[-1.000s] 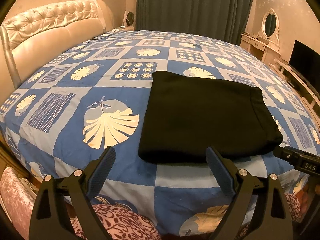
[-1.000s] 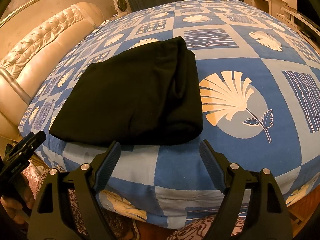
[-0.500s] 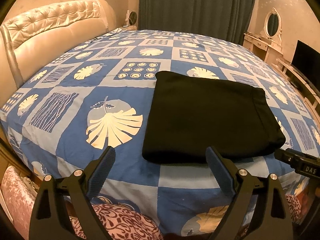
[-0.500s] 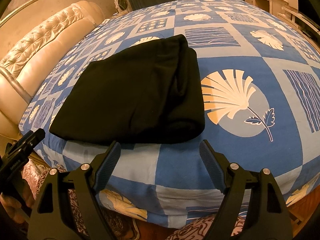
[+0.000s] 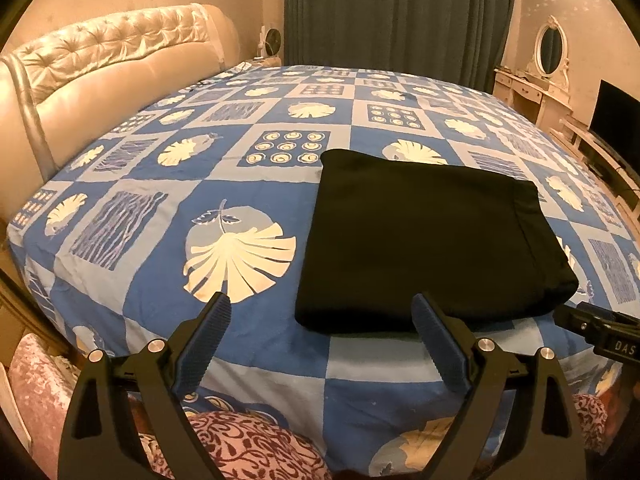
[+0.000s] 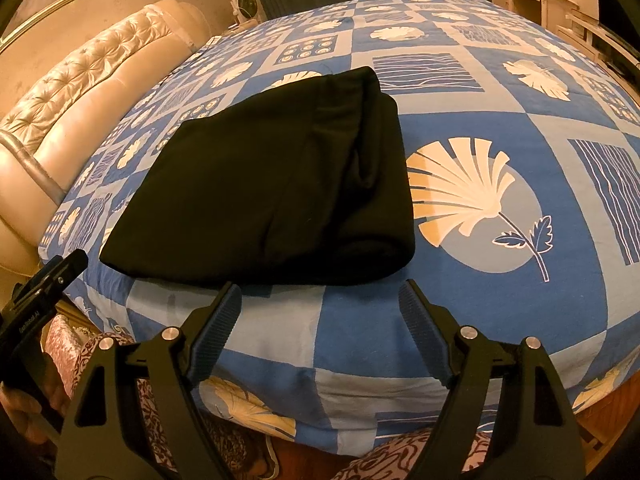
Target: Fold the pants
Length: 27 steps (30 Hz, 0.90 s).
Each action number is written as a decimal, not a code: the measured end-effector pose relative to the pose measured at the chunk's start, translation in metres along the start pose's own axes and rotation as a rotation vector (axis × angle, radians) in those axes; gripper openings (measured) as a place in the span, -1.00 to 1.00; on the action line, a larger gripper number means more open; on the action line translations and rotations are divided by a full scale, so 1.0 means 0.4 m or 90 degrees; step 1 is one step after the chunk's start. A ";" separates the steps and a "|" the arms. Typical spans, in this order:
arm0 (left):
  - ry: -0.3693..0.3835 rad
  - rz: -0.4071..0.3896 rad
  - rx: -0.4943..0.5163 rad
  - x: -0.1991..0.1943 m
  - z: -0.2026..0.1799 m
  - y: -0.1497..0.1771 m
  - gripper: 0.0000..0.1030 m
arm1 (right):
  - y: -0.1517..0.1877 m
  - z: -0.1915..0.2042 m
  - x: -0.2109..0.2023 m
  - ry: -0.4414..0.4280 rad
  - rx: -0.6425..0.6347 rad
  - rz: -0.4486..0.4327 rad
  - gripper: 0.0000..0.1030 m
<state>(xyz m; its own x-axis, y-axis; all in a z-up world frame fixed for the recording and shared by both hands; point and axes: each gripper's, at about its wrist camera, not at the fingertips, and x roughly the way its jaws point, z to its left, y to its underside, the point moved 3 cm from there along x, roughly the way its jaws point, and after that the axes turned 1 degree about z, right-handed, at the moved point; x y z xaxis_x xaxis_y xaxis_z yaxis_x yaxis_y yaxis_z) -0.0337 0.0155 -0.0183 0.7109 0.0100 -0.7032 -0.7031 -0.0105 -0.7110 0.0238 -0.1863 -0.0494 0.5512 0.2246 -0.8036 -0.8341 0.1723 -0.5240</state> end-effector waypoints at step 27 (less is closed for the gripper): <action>0.047 -0.038 0.026 -0.025 -0.022 -0.077 0.77 | 0.012 0.017 -0.006 -0.016 0.005 0.005 0.57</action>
<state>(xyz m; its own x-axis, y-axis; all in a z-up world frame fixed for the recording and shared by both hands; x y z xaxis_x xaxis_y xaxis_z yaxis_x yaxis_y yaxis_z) -0.0189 0.0071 0.0107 0.7493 -0.0637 -0.6591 -0.6588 0.0287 -0.7517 0.0185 -0.1796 -0.0482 0.5445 0.2506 -0.8005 -0.8387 0.1782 -0.5147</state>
